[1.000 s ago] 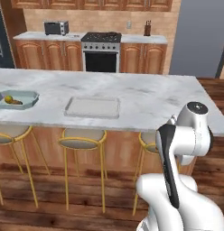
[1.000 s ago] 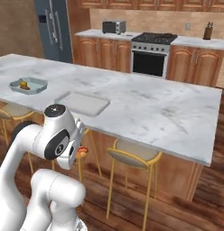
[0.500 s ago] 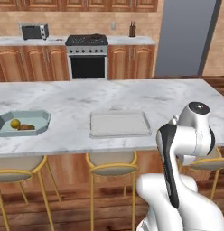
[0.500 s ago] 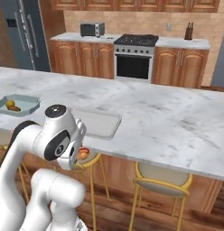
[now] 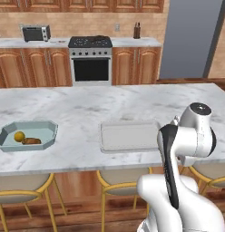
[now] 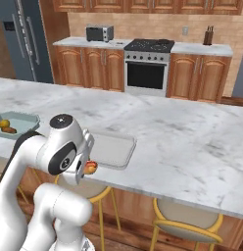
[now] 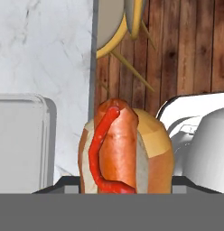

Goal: Place the cold items (potato and lemon) from the fridge in one tupperware on the dining counter. Place the warm items (hot dog and kebab skewer) in the stove area in another tupperware.

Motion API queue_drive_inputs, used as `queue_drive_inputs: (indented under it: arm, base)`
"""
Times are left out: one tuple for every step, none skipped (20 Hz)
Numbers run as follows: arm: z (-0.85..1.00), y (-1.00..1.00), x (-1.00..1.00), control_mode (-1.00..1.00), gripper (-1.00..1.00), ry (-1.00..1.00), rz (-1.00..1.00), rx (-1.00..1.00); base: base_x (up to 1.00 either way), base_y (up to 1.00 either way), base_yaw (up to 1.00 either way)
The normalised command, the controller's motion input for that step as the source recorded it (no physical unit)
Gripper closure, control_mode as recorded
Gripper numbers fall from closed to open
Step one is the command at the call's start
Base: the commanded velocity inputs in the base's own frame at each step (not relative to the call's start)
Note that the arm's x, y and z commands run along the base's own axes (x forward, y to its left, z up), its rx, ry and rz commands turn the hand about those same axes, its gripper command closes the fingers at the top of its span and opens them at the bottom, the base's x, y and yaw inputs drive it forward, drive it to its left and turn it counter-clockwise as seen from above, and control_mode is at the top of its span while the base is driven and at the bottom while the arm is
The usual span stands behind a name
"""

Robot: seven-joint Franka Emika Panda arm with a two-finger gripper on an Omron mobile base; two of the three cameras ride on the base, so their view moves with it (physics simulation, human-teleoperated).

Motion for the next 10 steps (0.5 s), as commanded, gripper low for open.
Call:
queue_drive_inputs:
  arm:
    - [0.0, 0.0, 0.0, 1.0, 1.0, 0.0, 0.0, 0.0]
    - [0.0, 0.0, 0.0, 1.0, 1.0, 0.0, 0.0, 0.0]
    - [0.0, 0.0, 0.0, 1.0, 1.0, 0.0, 0.0, 0.0]
    - [0.0, 0.0, 0.0, 1.0, 1.0, 0.0, 0.0, 0.0]
    - [0.0, 0.0, 0.0, 1.0, 1.0, 0.0, 0.0, 0.0]
    - [0.0, 0.0, 0.68, -1.0, 1.0, 0.03, 0.03, 0.0]
    - [0.0, 0.0, 0.66, -1.0, 1.0, 0.05, 0.04, 0.0]
    - [0.0, 0.0, 0.62, -1.0, 1.0, 0.02, 0.07, 0.0]
    - [0.06, 0.0, 0.69, -1.0, 1.0, 0.01, 0.09, 0.0]
    - [0.1, 0.0, 0.81, -1.0, 1.0, 0.03, 0.15, 0.0]
  base:
    - [0.56, 0.0, 0.0]
    - [0.6, 0.0, 0.0]
    - [0.61, 0.0, 0.0]
    - [0.52, 0.0, 0.0]
    - [0.51, 0.0, 0.0]
    - [0.0, 0.0, 0.0]
    - [0.0, 0.0, 0.0]
    - [0.0, 0.0, 0.0]
    - [0.0, 0.0, 0.0]
    - [0.0, 0.0, 0.0]
